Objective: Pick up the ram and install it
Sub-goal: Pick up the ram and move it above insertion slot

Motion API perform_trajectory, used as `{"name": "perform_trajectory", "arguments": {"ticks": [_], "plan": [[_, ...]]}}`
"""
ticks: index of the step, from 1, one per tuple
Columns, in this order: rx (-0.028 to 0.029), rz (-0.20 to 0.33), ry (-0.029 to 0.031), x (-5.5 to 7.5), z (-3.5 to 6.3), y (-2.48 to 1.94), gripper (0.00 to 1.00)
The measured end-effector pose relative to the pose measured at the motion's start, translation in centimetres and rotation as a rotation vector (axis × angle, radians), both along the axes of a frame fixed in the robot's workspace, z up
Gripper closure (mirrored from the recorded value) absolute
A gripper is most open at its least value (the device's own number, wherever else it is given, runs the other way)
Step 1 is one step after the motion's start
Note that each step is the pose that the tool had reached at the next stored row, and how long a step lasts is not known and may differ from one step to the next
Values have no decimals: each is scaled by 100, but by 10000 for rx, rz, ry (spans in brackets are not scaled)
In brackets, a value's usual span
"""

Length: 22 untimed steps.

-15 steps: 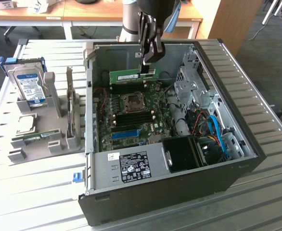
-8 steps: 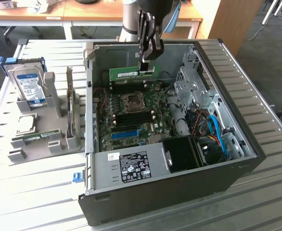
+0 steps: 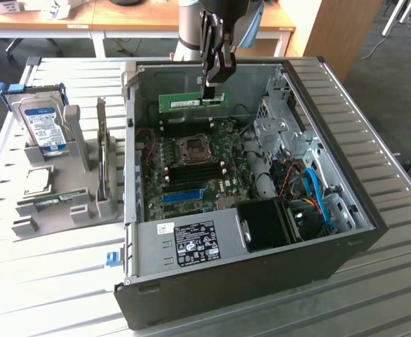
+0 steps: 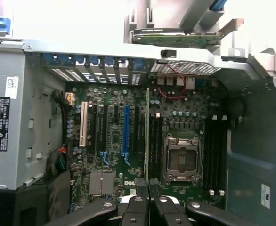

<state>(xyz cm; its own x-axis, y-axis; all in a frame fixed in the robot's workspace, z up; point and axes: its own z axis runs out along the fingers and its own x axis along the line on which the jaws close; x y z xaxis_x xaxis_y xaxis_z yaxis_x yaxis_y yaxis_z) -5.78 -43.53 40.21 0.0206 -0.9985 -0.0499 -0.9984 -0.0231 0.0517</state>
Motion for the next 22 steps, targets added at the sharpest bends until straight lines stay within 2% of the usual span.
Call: {"name": "perform_trajectory", "arguments": {"ticks": [12, 22], "plan": [[-1, -162, 1, 0, -3, 162, 88], [1, -166, 0, 0, -4, 172, 88]]}}
